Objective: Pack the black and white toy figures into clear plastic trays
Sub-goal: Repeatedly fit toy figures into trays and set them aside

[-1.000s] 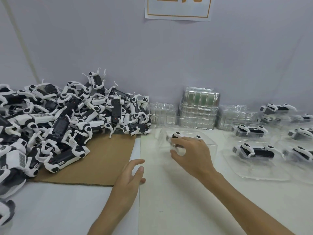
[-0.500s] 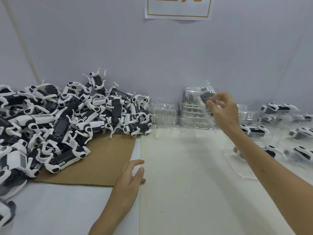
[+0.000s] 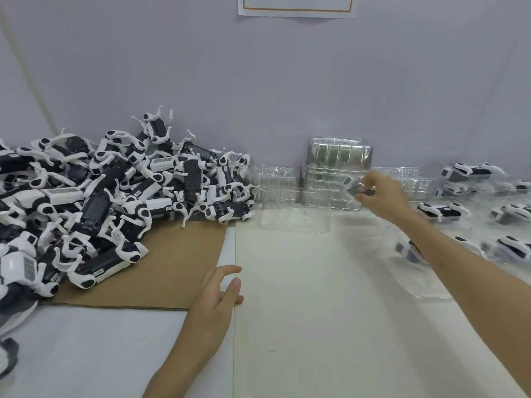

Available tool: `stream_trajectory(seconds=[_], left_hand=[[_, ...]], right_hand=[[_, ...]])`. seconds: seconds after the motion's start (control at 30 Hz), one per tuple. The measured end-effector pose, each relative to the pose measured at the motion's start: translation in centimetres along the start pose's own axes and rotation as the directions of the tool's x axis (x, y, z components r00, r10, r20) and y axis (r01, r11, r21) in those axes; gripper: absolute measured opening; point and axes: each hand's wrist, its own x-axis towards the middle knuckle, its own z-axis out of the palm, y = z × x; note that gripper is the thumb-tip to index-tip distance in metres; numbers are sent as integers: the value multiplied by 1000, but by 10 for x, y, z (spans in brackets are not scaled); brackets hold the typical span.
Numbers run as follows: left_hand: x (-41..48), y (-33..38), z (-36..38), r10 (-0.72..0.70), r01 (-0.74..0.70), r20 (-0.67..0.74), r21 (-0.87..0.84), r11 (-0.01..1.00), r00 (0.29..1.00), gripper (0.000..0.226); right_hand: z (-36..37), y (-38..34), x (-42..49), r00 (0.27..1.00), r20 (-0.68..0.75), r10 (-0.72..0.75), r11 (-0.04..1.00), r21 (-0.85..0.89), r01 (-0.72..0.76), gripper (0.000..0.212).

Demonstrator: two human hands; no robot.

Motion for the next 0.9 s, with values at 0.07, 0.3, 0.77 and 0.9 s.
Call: stream_trajectory(seconds=[0.07,0.3,0.77,0.9], left_hand=[[0,-1,0,-1,1,0,3,1000,1000,19],[2,-3,0,11,-11,5,17,1000,1000,19],[0,-5,0,31,-32,15,34,999,999,18],[1,-5,0,28,-29,11,45,999,1000,18]], right_hand=[[2,1,1,998,62,4,995,-102,2,23],[11,-17,-8,933,253,257,794,-605,-54,27],[3,10,-14,908,235,346,578,-816,-9,44],[-10,21,-11,863,210,460,622,-770,-144,50]])
